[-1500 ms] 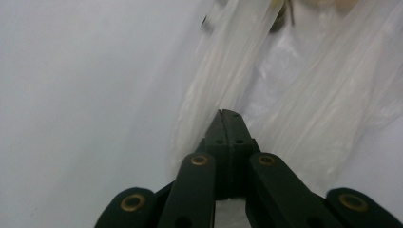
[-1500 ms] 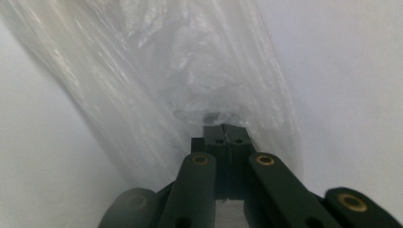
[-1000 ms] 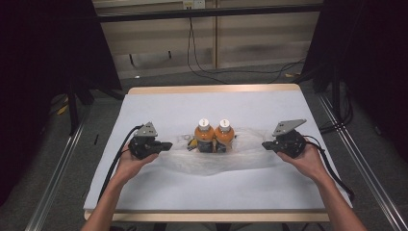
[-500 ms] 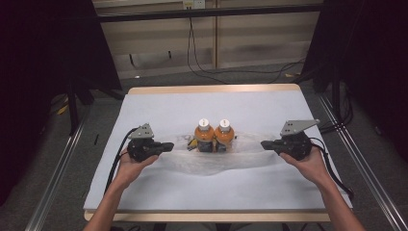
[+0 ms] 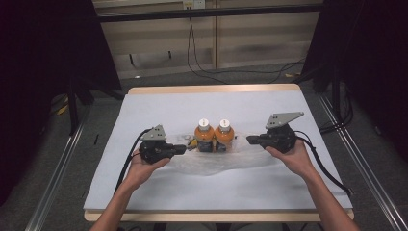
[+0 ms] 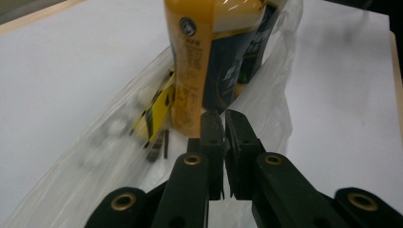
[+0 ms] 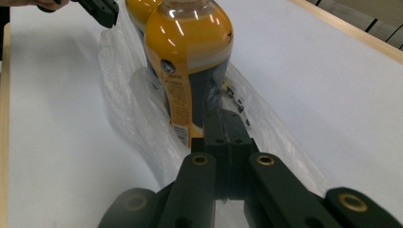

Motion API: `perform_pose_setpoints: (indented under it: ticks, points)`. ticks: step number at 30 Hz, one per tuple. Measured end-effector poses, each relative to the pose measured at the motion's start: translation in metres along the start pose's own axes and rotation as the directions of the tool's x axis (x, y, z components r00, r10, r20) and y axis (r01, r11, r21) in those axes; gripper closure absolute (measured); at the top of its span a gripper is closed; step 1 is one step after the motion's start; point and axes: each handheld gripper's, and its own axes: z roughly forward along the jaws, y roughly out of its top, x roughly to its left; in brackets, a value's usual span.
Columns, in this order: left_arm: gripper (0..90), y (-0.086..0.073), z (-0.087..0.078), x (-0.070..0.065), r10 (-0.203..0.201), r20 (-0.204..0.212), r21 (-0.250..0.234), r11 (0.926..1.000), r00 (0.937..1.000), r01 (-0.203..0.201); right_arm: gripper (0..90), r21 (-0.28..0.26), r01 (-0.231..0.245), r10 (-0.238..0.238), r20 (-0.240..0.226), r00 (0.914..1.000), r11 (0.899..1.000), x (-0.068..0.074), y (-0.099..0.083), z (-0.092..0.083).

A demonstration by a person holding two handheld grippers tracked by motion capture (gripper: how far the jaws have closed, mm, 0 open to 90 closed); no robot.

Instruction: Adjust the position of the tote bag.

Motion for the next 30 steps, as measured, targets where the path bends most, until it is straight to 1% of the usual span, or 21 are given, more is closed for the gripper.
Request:
perform_pose_setpoints:
  ticks: [1, 3, 4, 6, 7, 8, 9, 10, 14, 16, 17, 19, 21, 22, 23, 24, 25, 26, 27, 30]
  points:
    - [86.6, 0.001, 0.002, -0.001, 0.000, 0.007, -0.003, 1.0000, 1.0000, 0.000, 90.0, 0.001, 0.000, 0.000, 0.004, 1.0000, 1.000, -0.003, 0.003, 0.004]
    - [86.6, 0.004, 0.008, -0.004, 0.001, 0.014, -0.009, 1.0000, 0.9999, -0.001, 90.0, -0.003, -0.004, 0.004, 0.001, 1.0000, 1.000, -0.004, 0.004, 0.006]
    - [86.7, 0.006, 0.010, -0.005, 0.009, 0.015, -0.001, 1.0000, 0.9999, -0.009, 90.0, -0.001, 0.000, 0.000, 0.001, 1.0000, 1.000, -0.005, 0.006, 0.008]
    - [86.8, 0.009, 0.015, -0.007, 0.010, 0.028, -0.009, 0.9999, 0.9996, -0.010, 90.0, -0.004, -0.005, 0.005, -0.008, 1.0000, 1.000, -0.008, 0.009, 0.013]
    - [86.9, 0.011, 0.017, -0.008, 0.012, 0.025, -0.005, 0.9999, 0.9996, -0.012, 90.0, 0.001, -0.004, 0.004, -0.006, 1.0000, 1.000, -0.009, 0.010, 0.014]
    - [86.9, 0.013, 0.021, -0.009, -0.004, 0.039, -0.021, 0.9998, 0.9992, 0.004, 90.0, 0.004, -0.002, 0.002, -0.003, 1.0000, 1.000, -0.010, 0.012, 0.015]
    - [87.8, 0.015, 0.022, -0.009, 0.004, 0.033, -0.015, 0.9999, 0.9994, -0.004, 90.0, 0.015, 0.001, -0.001, 0.000, 1.0000, 1.000, -0.013, 0.017, 0.017]
    - [87.8, 0.017, 0.025, -0.011, 0.006, 0.038, -0.019, 0.9998, 0.9992, -0.005, 90.0, 0.015, 0.001, -0.001, 0.000, 1.0000, 1.000, -0.013, 0.017, 0.017]
    - [88.9, 0.027, 0.036, -0.019, 0.032, 0.065, -0.013, 0.9994, 0.9974, -0.031, 90.0, 0.022, 0.007, -0.007, -0.002, 1.0000, 1.000, -0.019, 0.027, 0.021]
    - [89.3, 0.032, 0.041, -0.022, 0.042, 0.073, -0.018, 0.9990, 0.9964, -0.041, 90.0, 0.028, 0.011, -0.011, -0.010, 0.9999, 1.000, -0.024, 0.035, 0.028]
    - [89.3, 0.033, 0.045, -0.024, 0.043, 0.081, -0.014, 0.9990, 0.9958, -0.042, 90.0, 0.028, 0.011, -0.011, -0.010, 0.9999, 1.000, -0.024, 0.035, 0.028]
    - [89.1, 0.035, 0.052, -0.026, 0.054, 0.093, -0.014, 0.9985, 0.9942, -0.053, 90.0, 0.033, 0.019, -0.019, -0.019, 0.9996, 0.999, -0.027, 0.040, 0.035]
    - [88.7, 0.037, 0.058, -0.028, 0.051, 0.095, -0.010, 0.9987, 0.9941, -0.051, 90.0, 0.036, 0.023, -0.022, -0.032, 0.9993, 0.999, -0.029, 0.044, 0.042]
    - [89.0, 0.037, 0.064, -0.031, 0.062, 0.097, -0.004, 0.9981, 0.9934, -0.062, 90.0, 0.043, 0.027, -0.025, -0.044, 0.9987, 0.999, -0.030, 0.047, 0.050]
    - [89.2, 0.037, 0.064, -0.031, 0.062, 0.097, -0.004, 0.9981, 0.9934, -0.062, 90.0, 0.043, 0.027, -0.025, -0.044, 0.9987, 0.999, -0.030, 0.047, 0.050]
    - [89.2, 0.037, 0.066, -0.032, 0.074, 0.098, 0.003, 0.9972, 0.9924, -0.075, 90.0, 0.045, 0.023, -0.021, -0.056, 0.9982, 0.999, -0.031, 0.049, 0.054]
    - [89.4, 0.036, 0.068, -0.032, 0.069, 0.101, 0.009, 0.9975, 0.9925, -0.070, 90.0, 0.047, 0.025, -0.022, -0.061, 0.9979, 0.999, -0.032, 0.049, 0.058]
    - [89.6, 0.035, 0.069, -0.033, 0.072, 0.093, 0.019, 0.9971, 0.9931, -0.074, 90.0, 0.047, 0.012, -0.009, -0.071, 0.9974, 0.999, -0.035, 0.049, 0.065]
    - [89.6, 0.034, 0.071, -0.033, 0.069, 0.095, 0.013, 0.9974, 0.9931, -0.070, 90.0, 0.047, 0.012, -0.009, -0.071, 0.9974, 0.999, -0.035, 0.049, 0.065]
    - [89.9, 0.032, 0.075, -0.034, 0.069, 0.083, 0.026, 0.9971, 0.9941, -0.072, 90.0, 0.041, -0.006, 0.010, -0.106, 0.9943, 0.999, -0.039, 0.047, 0.075]
